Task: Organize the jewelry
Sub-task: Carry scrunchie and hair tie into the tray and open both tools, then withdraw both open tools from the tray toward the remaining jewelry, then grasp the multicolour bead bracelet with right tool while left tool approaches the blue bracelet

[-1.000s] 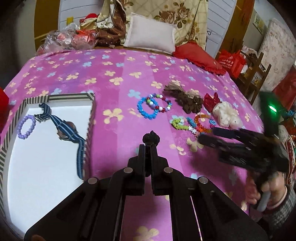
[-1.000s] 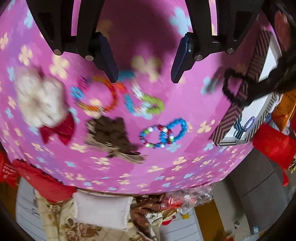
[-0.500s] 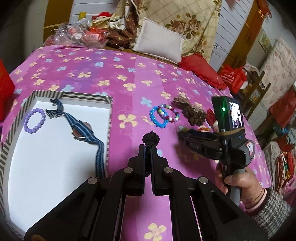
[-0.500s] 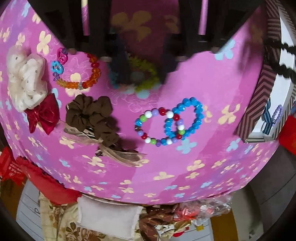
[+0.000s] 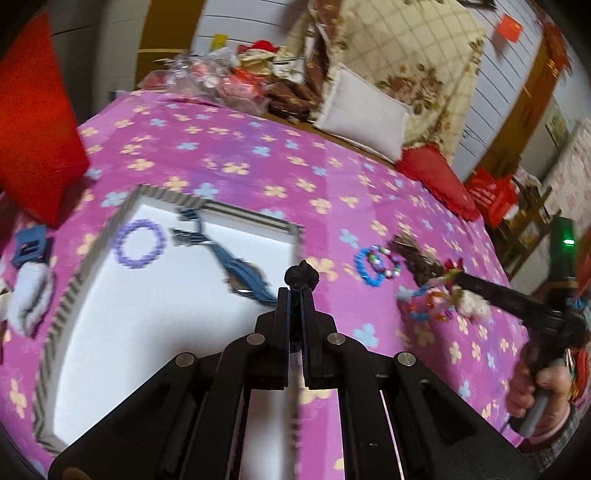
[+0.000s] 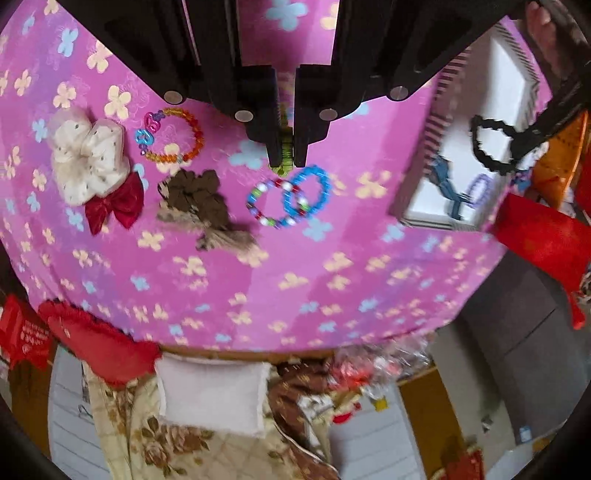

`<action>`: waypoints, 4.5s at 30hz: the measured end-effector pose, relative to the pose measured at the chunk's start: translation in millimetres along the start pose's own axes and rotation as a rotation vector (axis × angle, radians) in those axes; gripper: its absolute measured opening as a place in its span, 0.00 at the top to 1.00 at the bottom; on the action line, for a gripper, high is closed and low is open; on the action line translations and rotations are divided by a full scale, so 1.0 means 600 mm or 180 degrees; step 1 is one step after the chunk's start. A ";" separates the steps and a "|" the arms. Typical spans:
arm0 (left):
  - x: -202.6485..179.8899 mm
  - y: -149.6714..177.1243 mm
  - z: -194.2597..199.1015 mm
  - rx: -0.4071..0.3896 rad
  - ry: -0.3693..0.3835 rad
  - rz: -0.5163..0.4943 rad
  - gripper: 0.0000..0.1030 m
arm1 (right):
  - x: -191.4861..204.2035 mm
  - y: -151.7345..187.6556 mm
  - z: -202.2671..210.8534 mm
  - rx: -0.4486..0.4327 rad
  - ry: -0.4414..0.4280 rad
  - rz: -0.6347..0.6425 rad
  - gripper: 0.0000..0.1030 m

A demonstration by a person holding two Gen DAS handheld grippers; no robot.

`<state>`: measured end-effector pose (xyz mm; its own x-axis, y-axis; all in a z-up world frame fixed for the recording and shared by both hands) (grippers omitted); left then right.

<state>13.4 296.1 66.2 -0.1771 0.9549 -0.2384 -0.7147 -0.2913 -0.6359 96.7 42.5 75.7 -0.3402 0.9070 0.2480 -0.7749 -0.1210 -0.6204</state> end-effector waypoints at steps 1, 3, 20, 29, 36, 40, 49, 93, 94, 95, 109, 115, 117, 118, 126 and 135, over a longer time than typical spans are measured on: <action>0.018 -0.002 0.003 0.0002 -0.0034 0.0067 0.97 | 0.017 -0.005 0.009 -0.0029 -0.0031 0.0035 0.95; 0.047 -0.005 0.008 0.0003 -0.0070 0.0174 0.97 | 0.055 -0.014 0.021 -0.0066 -0.0111 0.0112 0.95; 0.198 -0.002 -0.081 0.0414 -0.0511 0.0745 0.97 | 0.369 0.021 -0.124 0.0478 -0.0841 0.0645 0.95; 0.211 -0.013 -0.129 0.0524 -0.0452 0.0862 0.97 | 0.310 0.085 -0.227 0.0895 -0.0508 0.0545 0.95; 0.211 -0.021 -0.143 0.0554 -0.0535 0.0857 0.95 | 0.319 0.110 -0.261 0.1023 -0.0473 0.0615 0.95; 0.204 -0.027 -0.125 0.0446 -0.0498 0.0797 0.79 | 0.323 0.116 -0.266 0.1055 -0.0423 0.0641 0.94; 0.183 -0.033 -0.093 0.0189 -0.0542 0.0605 0.67 | 0.294 0.087 -0.180 0.0577 -0.0314 0.0551 0.58; -0.130 0.054 0.010 -0.0650 -0.0674 -0.0553 0.66 | -0.122 0.295 0.182 -0.0120 0.0681 -0.0297 0.57; -0.129 0.053 0.010 -0.0643 -0.0667 -0.0533 0.66 | -0.120 0.295 0.182 -0.0119 0.0678 -0.0287 0.57; -0.127 0.053 0.010 -0.0638 -0.0662 -0.0510 0.66 | -0.119 0.294 0.181 -0.0117 0.0672 -0.0281 0.57; -0.119 0.055 0.001 -0.0550 -0.0679 -0.0451 0.54 | -0.127 0.295 0.149 -0.0041 0.0702 -0.0332 0.57; -0.109 0.056 -0.013 -0.0463 -0.0703 -0.0414 0.54 | -0.152 0.283 0.110 0.0076 0.0568 -0.0532 0.57; -0.104 0.055 -0.018 -0.0425 -0.0690 -0.0393 0.54 | -0.159 0.272 0.086 0.0171 0.0501 -0.0602 0.57; -0.102 0.054 -0.020 -0.0401 -0.0678 -0.0380 0.54 | -0.161 0.264 0.074 0.0215 0.0467 -0.0626 0.57; -0.075 0.035 -0.026 -0.0353 -0.0638 -0.0265 0.54 | -0.107 0.129 -0.046 0.0429 0.0380 -0.0219 0.57; -0.042 0.021 -0.043 -0.0213 -0.0569 -0.0057 0.54 | -0.036 0.005 -0.175 0.0485 0.0389 0.0151 0.57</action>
<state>26.2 267.0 45.5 -0.2864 0.9533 -0.0962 -0.6732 -0.2717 -0.6877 157.7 65.0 -9.9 -0.3182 0.9400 0.1232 -0.8344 -0.2161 -0.5070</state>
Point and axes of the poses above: each gripper's, at about its wrist camera, not at the fingertips, and z roughly against the way its jaws point, x to its left, y to its underside, the point moved 6 cm from there along -z, roughly the way its jaws point, and after that the axes turned 8 degrees about -y, right-handed, at the moved point
